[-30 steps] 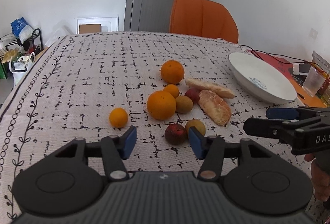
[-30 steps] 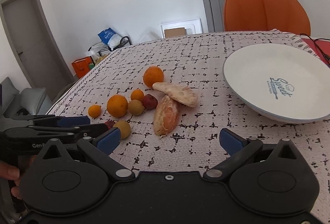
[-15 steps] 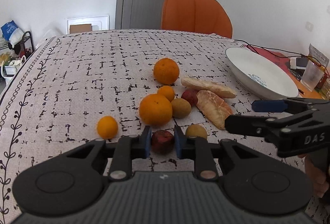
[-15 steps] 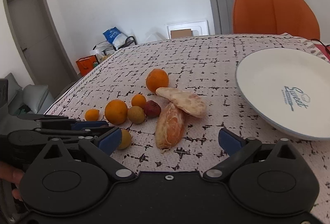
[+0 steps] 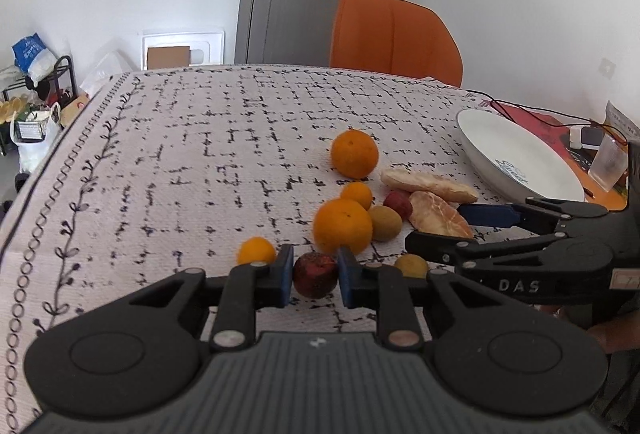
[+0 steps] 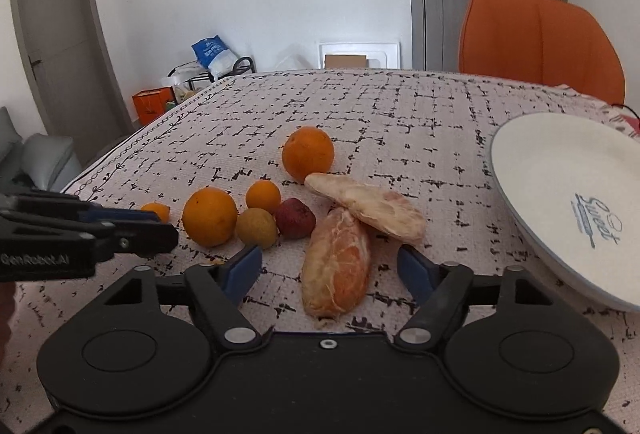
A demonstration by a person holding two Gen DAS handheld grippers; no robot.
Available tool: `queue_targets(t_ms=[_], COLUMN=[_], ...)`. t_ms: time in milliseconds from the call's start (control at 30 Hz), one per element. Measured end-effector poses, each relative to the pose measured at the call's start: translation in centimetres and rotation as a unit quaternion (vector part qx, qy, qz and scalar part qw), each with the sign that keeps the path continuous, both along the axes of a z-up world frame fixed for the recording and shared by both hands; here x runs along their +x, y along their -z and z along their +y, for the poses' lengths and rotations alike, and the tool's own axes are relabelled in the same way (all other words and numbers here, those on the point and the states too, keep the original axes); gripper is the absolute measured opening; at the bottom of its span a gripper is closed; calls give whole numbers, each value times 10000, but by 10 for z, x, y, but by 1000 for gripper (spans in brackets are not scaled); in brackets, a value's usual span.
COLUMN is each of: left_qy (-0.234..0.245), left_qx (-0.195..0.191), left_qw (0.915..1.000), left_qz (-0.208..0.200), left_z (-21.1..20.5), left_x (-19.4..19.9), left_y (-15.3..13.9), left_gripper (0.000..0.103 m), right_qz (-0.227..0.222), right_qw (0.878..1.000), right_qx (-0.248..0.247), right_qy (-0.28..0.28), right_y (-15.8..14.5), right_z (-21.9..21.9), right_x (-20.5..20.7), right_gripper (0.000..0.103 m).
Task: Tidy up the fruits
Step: 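Grasp the red plum with the left tool while the right tool grasps a peeled pomelo segment, then carry the plum and segment into the white bowl and open both tools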
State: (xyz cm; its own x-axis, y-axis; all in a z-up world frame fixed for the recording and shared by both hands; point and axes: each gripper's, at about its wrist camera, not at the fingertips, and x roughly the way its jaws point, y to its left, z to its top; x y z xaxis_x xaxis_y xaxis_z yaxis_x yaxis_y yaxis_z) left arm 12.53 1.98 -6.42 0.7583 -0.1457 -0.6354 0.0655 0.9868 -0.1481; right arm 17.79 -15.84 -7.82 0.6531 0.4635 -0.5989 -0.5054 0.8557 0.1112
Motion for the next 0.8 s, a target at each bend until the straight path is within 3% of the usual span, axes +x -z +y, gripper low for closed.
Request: queue_targets(t_ms=[200, 500, 800], left_qy=[-26, 26, 217], left_qx=[-3, -17, 21], left_qw=[10000, 9999, 9993], left_qz=[-46, -151, -320], left_z=[0, -7, -25], left_x=[0, 0, 8], left_y=[-4, -9, -21], left_gripper=[22, 22, 22], right_qz=[-241, 58, -204], right_qw=[9989, 9996, 9992], right_qx=[-371, 108, 330], right_qy=[-147, -251, -87], right_y=[-3, -8, -31], right_z=[3, -21, -48], right_x=[-7, -14, -21], right_gripper=[34, 32, 31])
